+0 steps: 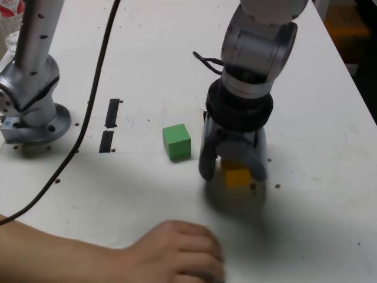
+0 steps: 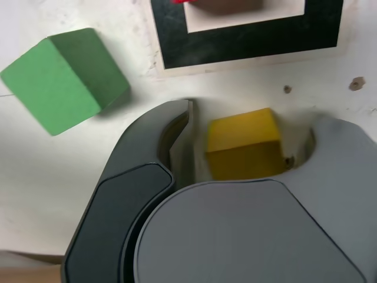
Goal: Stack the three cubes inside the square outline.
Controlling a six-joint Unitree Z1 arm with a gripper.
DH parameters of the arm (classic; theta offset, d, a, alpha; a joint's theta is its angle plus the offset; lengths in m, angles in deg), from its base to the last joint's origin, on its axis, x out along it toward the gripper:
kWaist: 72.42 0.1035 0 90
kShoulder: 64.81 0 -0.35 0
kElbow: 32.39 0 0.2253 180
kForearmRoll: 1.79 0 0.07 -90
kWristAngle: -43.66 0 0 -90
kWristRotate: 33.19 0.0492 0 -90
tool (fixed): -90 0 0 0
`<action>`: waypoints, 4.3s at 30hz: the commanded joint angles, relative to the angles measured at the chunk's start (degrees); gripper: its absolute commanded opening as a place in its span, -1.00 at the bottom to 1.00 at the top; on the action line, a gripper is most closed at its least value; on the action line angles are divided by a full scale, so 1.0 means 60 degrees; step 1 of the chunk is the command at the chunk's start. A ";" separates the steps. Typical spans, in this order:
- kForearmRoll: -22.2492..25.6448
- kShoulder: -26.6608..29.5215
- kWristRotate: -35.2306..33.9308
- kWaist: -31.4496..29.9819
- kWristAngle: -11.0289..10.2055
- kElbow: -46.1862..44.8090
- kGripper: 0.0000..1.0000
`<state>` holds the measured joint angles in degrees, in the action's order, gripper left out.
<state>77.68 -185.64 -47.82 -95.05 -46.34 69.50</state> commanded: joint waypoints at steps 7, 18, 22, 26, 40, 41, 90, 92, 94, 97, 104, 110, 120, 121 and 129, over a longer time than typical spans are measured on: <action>-0.0237 0.0062 0.0006 0.0006 -0.0163 -0.0131 -0.49; 0.0833 0.0992 -0.0279 -0.0224 -0.0542 -0.0082 -0.52; 0.1427 0.1605 -0.0503 -0.0349 -0.0671 -0.0080 -0.51; 0.1727 0.2032 -0.0585 -0.0387 -0.0745 -0.0106 -0.51; 0.1739 0.2179 0.0584 0.1137 -0.0793 0.0134 -0.50; 0.1720 0.2142 0.0768 0.1326 -0.0796 0.0123 -0.50; 0.1815 0.2938 0.2451 0.2508 -0.0795 -0.0311 0.51; 0.1922 0.3631 0.2377 0.2396 -0.0709 -0.0911 0.51; 0.1914 0.3958 0.2289 0.2362 -0.0686 -0.1322 0.52; 0.1866 0.4378 0.2122 0.2350 -0.0690 -0.1904 0.52; 0.1731 0.4928 0.1883 0.2332 -0.0391 -0.2754 0.52; 0.0849 0.4759 0.1677 0.2035 0.0111 -0.3479 0.52; -0.0124 0.4197 0.1457 0.1736 0.0512 -0.4023 0.52; -0.0269 0.4097 0.1457 0.1736 0.0546 -0.4109 0.52; -0.0711 0.3681 0.1469 0.1736 0.0570 -0.4278 0.52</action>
<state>73.57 -163.31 -38.98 -84.52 -43.03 44.01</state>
